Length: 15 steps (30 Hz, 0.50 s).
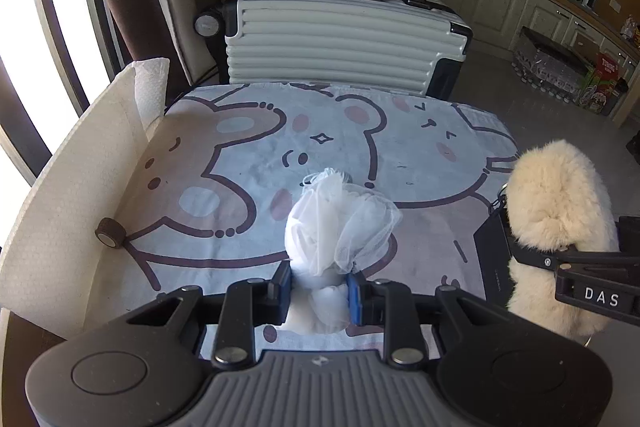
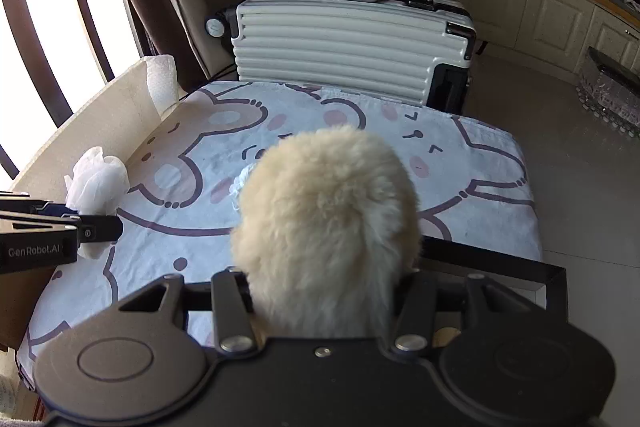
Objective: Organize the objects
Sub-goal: 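Lift and carry the mesh puff toward the black box while the right tool carries the bunny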
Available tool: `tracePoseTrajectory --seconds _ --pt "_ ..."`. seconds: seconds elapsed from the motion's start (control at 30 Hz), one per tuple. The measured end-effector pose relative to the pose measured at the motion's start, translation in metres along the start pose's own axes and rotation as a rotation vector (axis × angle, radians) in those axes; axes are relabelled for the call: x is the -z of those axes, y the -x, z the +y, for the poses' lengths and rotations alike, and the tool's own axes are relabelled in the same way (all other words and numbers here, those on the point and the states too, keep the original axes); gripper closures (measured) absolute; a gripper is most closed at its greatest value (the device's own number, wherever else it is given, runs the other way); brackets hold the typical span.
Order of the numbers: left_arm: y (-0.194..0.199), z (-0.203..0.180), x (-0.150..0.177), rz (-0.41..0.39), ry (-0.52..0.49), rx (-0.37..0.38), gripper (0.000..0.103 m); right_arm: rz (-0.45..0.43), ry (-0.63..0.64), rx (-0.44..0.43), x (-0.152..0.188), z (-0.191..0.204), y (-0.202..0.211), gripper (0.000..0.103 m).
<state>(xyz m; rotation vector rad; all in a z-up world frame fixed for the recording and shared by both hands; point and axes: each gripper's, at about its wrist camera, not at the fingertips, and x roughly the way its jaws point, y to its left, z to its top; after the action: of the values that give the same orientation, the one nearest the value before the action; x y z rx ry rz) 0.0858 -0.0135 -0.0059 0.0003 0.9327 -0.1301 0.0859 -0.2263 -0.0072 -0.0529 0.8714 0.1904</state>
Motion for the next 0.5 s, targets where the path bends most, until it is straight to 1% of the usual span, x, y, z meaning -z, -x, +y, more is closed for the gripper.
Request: tracePoseTrajectory --seconds 0.13,0.3,0.5 --pt "-0.008 -0.003 0.007 0.015 -0.001 0.009 0.074 -0.003 0.005 0.013 0.003 -0.004 -0.001 0.054" --pt "-0.01 -0.008 0.008 0.005 0.001 0.002 0.074 -0.007 0.011 0.019 0.005 -0.009 -0.001 0.054" --pt "-0.01 -0.022 0.005 -0.013 0.007 0.032 0.074 -0.02 0.025 0.029 0.006 -0.017 0.003 0.054"
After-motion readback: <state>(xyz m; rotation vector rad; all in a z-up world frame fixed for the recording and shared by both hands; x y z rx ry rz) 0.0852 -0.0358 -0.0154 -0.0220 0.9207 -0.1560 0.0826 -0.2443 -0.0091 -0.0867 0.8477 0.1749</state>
